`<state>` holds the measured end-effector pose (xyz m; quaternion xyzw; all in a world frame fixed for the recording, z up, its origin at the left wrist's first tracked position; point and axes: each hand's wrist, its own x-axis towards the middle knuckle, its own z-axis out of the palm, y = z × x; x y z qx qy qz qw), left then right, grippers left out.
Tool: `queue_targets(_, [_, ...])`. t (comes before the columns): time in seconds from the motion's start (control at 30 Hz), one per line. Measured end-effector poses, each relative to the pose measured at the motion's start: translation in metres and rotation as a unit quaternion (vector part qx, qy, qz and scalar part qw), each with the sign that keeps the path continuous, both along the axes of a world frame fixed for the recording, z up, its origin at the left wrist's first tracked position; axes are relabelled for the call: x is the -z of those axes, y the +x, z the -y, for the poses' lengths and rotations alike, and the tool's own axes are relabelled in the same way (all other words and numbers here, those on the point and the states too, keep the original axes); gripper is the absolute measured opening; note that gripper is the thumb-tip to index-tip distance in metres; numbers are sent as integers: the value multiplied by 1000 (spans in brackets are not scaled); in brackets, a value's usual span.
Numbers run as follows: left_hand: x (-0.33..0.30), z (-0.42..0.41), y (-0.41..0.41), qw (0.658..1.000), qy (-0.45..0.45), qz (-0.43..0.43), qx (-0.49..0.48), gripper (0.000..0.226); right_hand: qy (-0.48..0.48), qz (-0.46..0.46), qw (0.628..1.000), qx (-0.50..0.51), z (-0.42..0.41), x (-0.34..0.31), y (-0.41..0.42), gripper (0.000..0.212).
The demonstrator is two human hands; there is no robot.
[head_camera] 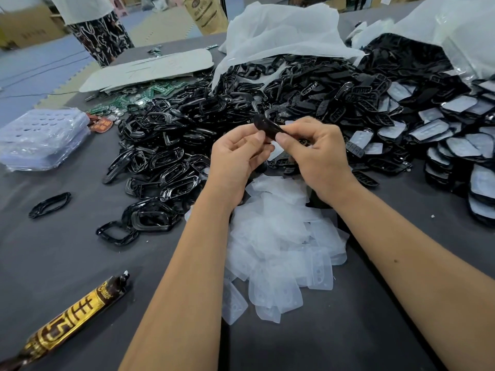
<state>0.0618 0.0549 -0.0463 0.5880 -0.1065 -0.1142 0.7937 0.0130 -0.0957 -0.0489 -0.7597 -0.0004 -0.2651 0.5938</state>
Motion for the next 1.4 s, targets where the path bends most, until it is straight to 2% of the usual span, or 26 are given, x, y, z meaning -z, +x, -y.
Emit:
queue_targets(0.1, [0,-1,-1,1000,8,16,-8,12,136,-54,986,-80,1,0,1,13])
queue_targets(0.17, [-1,-2,-1,1000,13,15,-10,11,183,-77,974,-108,2,0,2,16])
queue_targets(0.3, [-1,-2,-1,1000,11,0,-13,11,198,-75,970,-116,7,2,3,25])
queue_targets(0.53, [-1,1,0,999,30,-10,-20,16,201,-78,971,-106,6,4,3,23])
queue_targets(0.73, [-2,2,-3,998,54,3,-16,15,237,-77,961,-118,9,3,2,25])
queue_targets(0.93, [-3,1,-3,999,39,10,-9,13,270,-70,951,-130,9,3,2,25])
queue_targets(1.23, [3,3,2,998,62,30,-8,10,285,-76,948,-122,8,3,1,36])
queue_targets(1.4, [0,4,0,998,45,30,14,12,332,-74,926,-163,11,1,0,37])
